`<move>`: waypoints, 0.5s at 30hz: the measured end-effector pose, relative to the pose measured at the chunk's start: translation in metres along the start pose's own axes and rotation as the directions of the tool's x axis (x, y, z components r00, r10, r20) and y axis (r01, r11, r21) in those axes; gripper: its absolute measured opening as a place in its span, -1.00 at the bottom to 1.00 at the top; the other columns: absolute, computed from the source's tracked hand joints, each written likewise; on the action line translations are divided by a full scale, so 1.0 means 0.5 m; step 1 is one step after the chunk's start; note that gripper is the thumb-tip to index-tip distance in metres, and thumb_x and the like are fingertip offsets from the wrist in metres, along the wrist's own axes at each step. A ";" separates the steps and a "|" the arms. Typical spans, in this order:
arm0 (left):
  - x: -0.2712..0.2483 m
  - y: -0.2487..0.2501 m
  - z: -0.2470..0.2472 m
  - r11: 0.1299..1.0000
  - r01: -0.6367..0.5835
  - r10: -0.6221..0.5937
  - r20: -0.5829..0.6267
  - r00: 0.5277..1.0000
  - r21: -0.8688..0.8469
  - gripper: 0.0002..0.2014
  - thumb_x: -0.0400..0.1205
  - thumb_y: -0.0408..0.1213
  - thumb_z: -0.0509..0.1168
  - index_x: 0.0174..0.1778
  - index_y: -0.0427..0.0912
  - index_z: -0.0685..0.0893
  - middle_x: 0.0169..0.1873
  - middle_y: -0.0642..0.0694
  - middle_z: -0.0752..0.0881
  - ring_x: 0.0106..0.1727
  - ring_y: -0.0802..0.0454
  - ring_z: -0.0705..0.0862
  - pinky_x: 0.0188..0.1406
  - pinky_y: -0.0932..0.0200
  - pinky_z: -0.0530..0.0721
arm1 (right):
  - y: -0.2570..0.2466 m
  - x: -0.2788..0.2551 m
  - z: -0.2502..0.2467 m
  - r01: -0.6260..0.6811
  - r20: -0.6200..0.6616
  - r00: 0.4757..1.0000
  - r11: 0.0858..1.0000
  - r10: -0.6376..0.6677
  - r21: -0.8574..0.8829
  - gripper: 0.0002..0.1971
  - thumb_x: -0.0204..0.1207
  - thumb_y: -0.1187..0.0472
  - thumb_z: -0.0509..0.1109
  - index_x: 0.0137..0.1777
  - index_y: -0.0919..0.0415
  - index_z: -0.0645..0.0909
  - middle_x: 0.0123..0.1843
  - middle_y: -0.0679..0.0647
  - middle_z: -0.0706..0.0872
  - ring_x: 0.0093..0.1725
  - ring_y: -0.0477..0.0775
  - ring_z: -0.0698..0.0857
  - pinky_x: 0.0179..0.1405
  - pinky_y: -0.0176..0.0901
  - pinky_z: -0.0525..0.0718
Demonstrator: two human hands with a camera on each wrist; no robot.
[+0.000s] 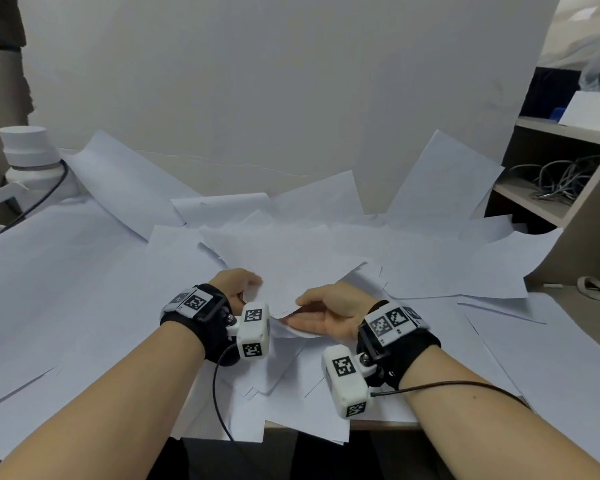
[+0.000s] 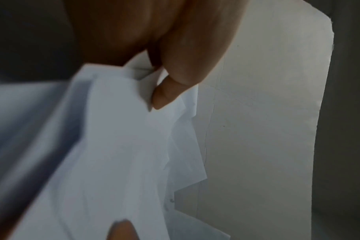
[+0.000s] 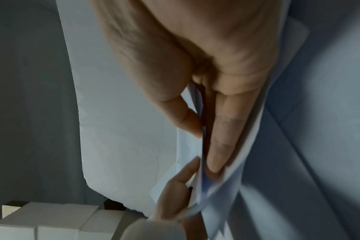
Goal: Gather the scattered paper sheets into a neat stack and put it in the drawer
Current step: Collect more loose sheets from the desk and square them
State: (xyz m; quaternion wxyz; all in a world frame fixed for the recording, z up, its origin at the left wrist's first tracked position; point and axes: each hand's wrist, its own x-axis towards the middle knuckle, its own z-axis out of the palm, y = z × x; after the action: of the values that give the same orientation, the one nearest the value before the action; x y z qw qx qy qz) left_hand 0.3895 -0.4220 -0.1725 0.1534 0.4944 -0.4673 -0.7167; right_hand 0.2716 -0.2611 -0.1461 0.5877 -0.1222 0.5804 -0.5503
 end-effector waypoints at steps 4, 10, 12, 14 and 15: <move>-0.014 0.000 -0.014 0.996 -0.057 0.058 -0.018 0.998 0.067 -0.80 0.74 -0.55 0.24 0.27 -0.50 0.51 -0.14 -0.34 0.66 -0.24 -0.26 0.66 -0.50 -0.10 0.68 | -0.030 0.019 -0.069 0.124 -0.142 0.983 0.990 -0.113 0.073 -0.78 0.52 0.45 0.41 0.15 0.40 0.56 0.17 0.45 0.74 0.03 0.44 0.81 0.02 0.28 0.80; -0.022 -0.020 -0.056 0.998 -0.056 0.055 0.097 0.994 0.017 -0.74 0.68 -0.59 0.22 0.29 -0.50 0.58 -0.11 -0.44 0.82 -0.26 -0.36 0.83 -0.48 -0.19 0.79 | -0.061 0.054 -0.126 0.091 -0.404 0.873 0.906 -0.272 -0.414 -0.70 0.54 0.36 0.40 0.27 0.37 0.62 0.25 0.26 0.69 0.12 0.22 0.70 -0.08 -0.10 0.72; -0.025 -0.018 -0.054 0.999 -0.050 0.049 0.122 0.991 0.002 -0.65 0.62 -0.51 0.32 0.34 -0.45 0.60 0.08 -0.43 0.79 -0.14 -0.36 0.82 -0.28 -0.23 0.81 | -0.066 0.061 -0.112 0.003 -0.332 0.905 0.785 -0.265 -0.619 -0.80 0.57 0.34 0.36 0.18 0.32 0.60 0.12 0.22 0.70 0.05 0.16 0.69 -0.06 -0.13 0.63; -0.015 -0.015 -0.051 0.999 -0.050 0.049 0.071 0.996 0.011 -0.48 0.47 -0.33 0.51 0.34 -0.37 0.60 0.12 -0.38 0.76 -0.07 -0.31 0.74 -0.08 -0.17 0.74 | -0.066 0.073 -0.097 -0.006 -0.273 0.923 0.700 -0.270 -0.714 -0.92 0.51 0.36 0.37 -0.06 0.30 0.51 -0.13 0.20 0.62 -0.20 0.14 0.63 -0.29 -0.15 0.54; -0.001 -0.015 -0.050 0.998 -0.057 0.055 0.055 0.997 0.031 -0.38 0.36 -0.27 0.59 0.34 -0.34 0.61 0.10 -0.36 0.76 -0.05 -0.29 0.69 -0.02 -0.15 0.65 | -0.063 0.081 -0.093 -0.012 -0.244 0.926 0.624 -0.287 -0.781 -0.90 0.49 0.35 0.38 -0.07 0.32 0.50 -0.16 0.20 0.62 -0.24 0.15 0.62 -0.31 -0.16 0.53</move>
State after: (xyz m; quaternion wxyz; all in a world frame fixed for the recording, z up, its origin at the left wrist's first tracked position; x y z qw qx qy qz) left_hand 0.4128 -0.4306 -0.1800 0.1527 0.4639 -0.4967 -0.7175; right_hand 0.2062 -0.2813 -0.1573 0.3226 -0.3072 0.8414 -0.3058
